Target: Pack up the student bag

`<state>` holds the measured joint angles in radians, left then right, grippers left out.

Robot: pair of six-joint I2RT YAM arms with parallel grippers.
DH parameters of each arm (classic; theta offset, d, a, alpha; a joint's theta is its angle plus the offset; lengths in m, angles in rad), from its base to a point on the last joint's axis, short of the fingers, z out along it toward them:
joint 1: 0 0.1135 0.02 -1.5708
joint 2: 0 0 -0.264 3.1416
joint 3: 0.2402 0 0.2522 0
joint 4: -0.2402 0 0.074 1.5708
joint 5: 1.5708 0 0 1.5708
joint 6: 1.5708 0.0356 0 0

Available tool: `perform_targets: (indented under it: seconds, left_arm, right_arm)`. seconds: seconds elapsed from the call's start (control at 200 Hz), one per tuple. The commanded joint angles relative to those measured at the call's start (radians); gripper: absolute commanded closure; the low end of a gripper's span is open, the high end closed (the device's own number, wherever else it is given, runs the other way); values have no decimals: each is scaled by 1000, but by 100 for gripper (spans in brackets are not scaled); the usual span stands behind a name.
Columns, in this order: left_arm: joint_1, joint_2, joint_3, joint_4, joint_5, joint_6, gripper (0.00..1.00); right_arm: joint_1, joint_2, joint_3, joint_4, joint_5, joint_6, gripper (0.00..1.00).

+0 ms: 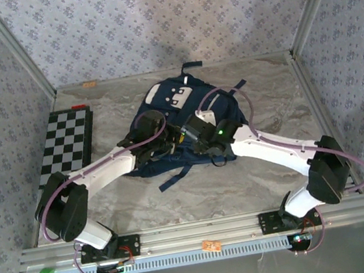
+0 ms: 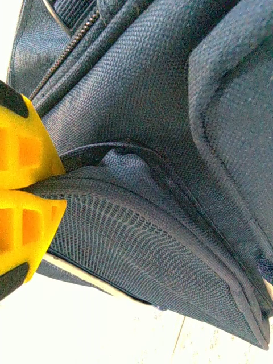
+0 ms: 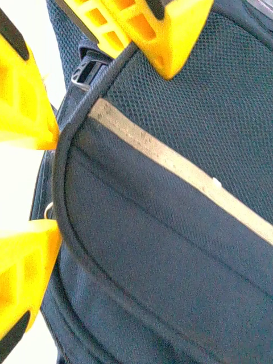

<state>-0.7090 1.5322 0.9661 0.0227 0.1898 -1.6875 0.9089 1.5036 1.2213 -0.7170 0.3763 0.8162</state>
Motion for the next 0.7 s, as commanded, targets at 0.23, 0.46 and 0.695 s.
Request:
perform_targets:
  seconds: [0.23,0.46,0.695]
  left_arm:
    - [-12,-54,51,18,48,4,100]
    - [-11,-56,51,13,47,3,100]
    - [-11,-59,51,1,40,9,100]
  right_arm:
    - [11,79,19,78,19,59,63]
    - [-5,142,48,58,60,81,67]
    - [-7,163,67,41,161,89,76]
